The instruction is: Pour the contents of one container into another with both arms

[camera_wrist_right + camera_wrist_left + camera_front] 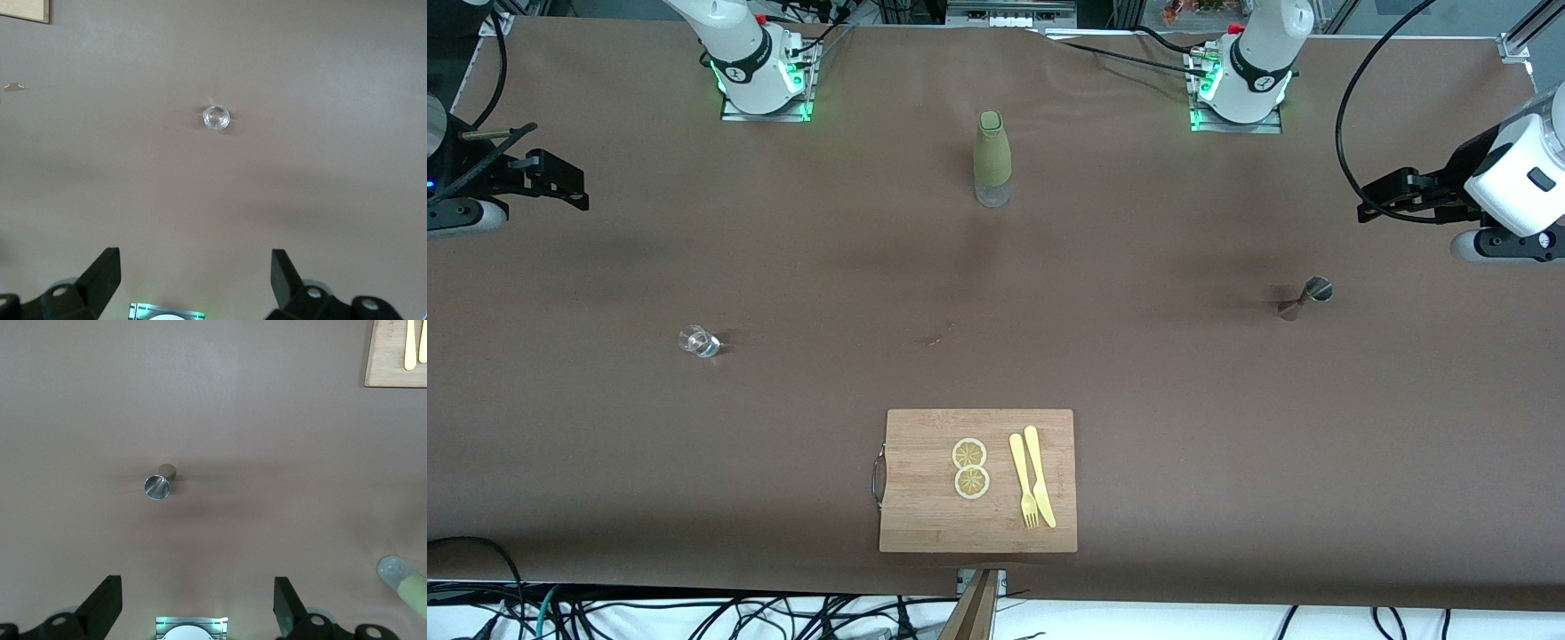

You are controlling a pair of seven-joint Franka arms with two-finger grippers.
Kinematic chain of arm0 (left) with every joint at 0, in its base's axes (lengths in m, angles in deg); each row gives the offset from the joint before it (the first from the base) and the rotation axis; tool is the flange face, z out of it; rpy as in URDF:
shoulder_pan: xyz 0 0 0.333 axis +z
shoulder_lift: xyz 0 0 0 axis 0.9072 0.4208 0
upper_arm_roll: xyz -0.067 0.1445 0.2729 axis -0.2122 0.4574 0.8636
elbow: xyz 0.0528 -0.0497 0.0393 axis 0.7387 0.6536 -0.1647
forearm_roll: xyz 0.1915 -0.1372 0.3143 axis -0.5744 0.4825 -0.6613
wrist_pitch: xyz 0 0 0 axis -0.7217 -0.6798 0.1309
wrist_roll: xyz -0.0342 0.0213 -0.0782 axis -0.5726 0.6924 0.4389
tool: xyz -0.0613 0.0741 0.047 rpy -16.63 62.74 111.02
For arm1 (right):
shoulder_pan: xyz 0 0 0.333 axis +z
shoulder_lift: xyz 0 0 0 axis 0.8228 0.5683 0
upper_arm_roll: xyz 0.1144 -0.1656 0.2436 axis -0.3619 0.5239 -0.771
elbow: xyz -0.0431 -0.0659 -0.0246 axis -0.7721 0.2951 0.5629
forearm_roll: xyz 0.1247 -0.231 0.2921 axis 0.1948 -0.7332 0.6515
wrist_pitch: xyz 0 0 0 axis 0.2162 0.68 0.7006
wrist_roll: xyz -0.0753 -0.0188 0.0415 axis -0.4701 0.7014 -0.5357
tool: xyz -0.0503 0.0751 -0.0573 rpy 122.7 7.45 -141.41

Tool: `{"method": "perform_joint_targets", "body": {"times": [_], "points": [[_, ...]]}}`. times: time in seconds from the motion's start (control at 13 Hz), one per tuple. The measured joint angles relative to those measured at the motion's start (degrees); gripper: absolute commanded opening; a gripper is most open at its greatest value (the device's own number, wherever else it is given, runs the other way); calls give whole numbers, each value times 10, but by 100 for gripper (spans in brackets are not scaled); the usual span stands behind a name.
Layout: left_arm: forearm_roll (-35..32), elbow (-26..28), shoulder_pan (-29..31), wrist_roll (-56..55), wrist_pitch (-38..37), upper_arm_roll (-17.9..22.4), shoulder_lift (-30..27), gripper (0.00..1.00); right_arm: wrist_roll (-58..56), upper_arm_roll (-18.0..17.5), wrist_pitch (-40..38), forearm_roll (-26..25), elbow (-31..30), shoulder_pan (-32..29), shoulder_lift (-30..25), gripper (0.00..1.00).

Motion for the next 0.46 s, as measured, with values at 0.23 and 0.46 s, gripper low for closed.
{"method": "perform_joint_targets", "body": {"times": [0.23,0.46], "points": [[0,0,0,0,0,0,0,100,0,0,0,0,-9,0,-9,100],[0,0,0,0,0,0,0,100,0,0,0,0,-11,-1,-11,100]]}}
